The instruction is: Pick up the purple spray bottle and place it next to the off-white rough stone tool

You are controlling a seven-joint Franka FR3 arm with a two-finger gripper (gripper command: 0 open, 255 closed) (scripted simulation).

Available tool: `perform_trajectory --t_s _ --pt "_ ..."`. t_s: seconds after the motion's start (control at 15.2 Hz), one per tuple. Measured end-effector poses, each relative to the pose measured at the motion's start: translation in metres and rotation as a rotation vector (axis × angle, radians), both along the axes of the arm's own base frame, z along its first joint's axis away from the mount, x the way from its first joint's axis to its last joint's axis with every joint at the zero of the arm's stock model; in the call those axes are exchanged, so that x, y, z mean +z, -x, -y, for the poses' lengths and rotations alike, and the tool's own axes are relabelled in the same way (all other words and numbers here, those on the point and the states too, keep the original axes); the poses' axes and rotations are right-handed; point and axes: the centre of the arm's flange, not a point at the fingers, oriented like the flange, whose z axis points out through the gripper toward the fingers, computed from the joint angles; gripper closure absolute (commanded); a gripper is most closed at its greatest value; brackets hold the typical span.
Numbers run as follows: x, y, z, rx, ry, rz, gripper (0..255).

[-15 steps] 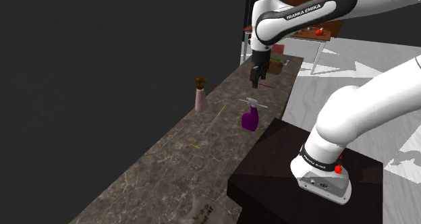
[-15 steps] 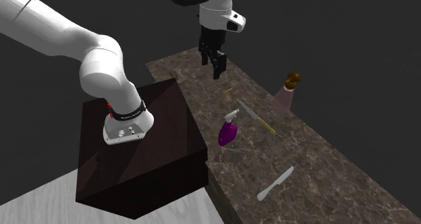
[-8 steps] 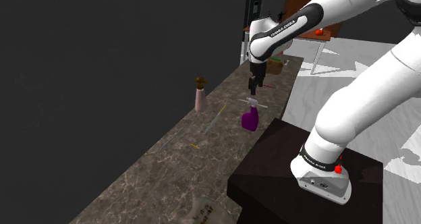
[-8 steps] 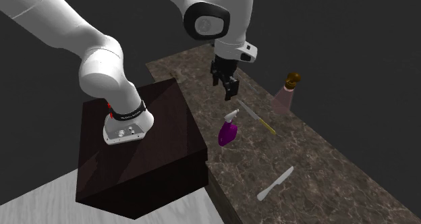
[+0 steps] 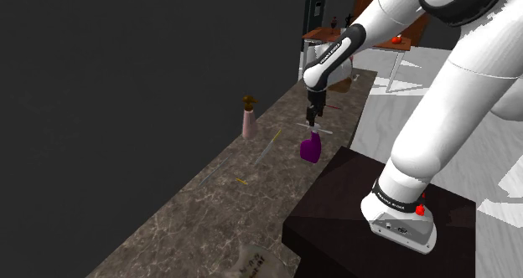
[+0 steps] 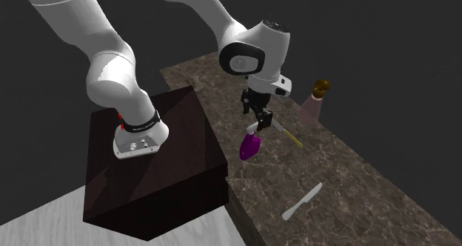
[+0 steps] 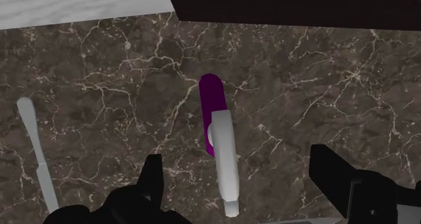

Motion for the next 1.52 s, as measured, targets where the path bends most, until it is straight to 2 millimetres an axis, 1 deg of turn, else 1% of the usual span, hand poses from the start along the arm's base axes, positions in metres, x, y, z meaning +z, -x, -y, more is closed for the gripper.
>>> perform_trajectory --t_s 0.46,0.86,0.92,1.52 --pt "-0.037 0.003 0.005 0.001 0.001 0.0 0" --pt "-0.04 0.003 0.005 0.001 0.001 0.0 0" --pt "-0.04 0.003 0.005 0.001 0.001 0.0 255" --pt "-0.04 0.003 0.005 0.001 0.001 0.001 255"
